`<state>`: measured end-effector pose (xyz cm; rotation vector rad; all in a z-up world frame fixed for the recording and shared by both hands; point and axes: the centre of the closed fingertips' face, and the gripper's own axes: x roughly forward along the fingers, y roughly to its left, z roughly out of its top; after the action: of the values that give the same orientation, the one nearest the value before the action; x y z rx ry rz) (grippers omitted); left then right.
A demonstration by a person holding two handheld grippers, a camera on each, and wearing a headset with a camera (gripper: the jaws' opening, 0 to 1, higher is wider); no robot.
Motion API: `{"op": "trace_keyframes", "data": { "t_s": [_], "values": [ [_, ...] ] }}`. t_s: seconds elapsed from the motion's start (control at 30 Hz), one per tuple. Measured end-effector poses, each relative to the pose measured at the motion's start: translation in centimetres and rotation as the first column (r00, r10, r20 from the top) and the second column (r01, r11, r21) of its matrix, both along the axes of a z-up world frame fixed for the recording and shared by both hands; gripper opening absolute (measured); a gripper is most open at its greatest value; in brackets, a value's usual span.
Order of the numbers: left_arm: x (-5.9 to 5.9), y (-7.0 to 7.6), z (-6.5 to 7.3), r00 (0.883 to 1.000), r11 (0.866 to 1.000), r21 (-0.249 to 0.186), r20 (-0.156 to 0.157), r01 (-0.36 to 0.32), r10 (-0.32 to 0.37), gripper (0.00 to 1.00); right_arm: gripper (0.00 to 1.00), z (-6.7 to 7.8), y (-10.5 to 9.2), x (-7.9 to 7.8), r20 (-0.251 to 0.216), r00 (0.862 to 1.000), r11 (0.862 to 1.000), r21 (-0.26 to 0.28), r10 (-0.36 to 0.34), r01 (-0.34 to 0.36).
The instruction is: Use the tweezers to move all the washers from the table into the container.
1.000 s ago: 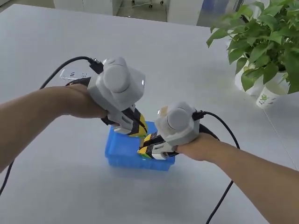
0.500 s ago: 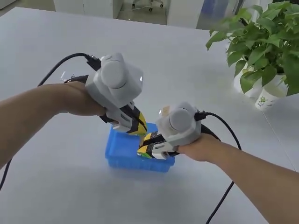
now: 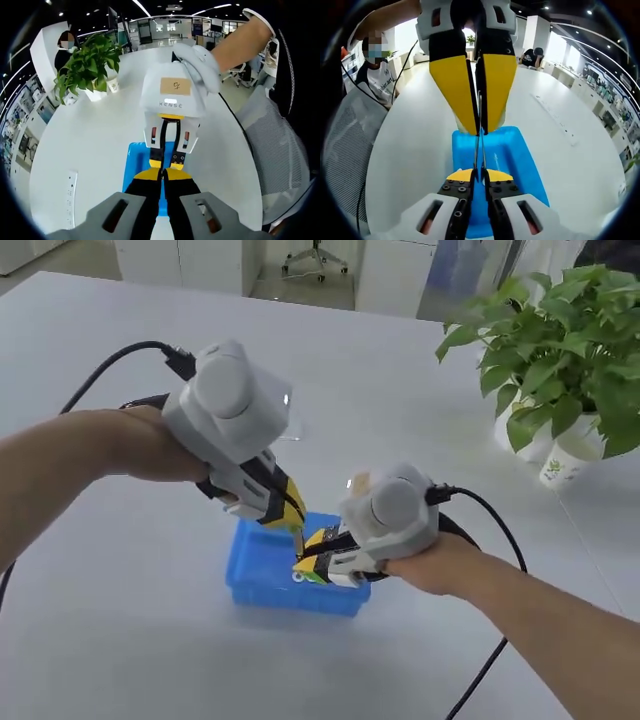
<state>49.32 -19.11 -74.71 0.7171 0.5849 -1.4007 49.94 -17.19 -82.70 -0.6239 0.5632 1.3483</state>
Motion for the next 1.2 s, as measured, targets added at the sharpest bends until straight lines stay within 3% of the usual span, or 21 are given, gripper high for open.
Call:
{"op": "trace_keyframes", "data": {
  "t_s": [0.3,0.47,0.77,0.9,1.2],
  "values": [
    [-1.4,0.7,1.0,1.0,1.0,0.001,0.005,0.009,-0.009,0.05,0.09,1.3,-0.1,-1.3,0.023,1.0,1.0,-0.005,0.015,-0.015],
    [-2.5,1.2,0.8,1.0,1.0,0.016,-0.001,0.024,-0.024,0.05,0.09,1.5,-0.4,-2.4,0.035,0.999,0.999,-0.02,0.035,-0.035],
    [-4.9,1.5,-0.8,0.999,0.998,0.04,-0.001,0.038,-0.038,0.05,0.08,0.7,-1.5,-4.6,0.052,0.995,0.994,-0.075,0.081,-0.077],
    [-6.1,1.5,-1.5,0.999,0.999,0.029,0.0,0.041,-0.041,0.05,0.08,0.3,-1.8,-5.7,0.053,0.994,0.992,-0.091,0.097,-0.092],
    [-7.8,1.6,-4.2,0.998,0.997,0.051,-0.011,0.057,-0.056,0.05,0.08,-1.5,-2.5,-7.9,0.042,0.989,0.984,-0.12,0.14,-0.134]
  ]
}}
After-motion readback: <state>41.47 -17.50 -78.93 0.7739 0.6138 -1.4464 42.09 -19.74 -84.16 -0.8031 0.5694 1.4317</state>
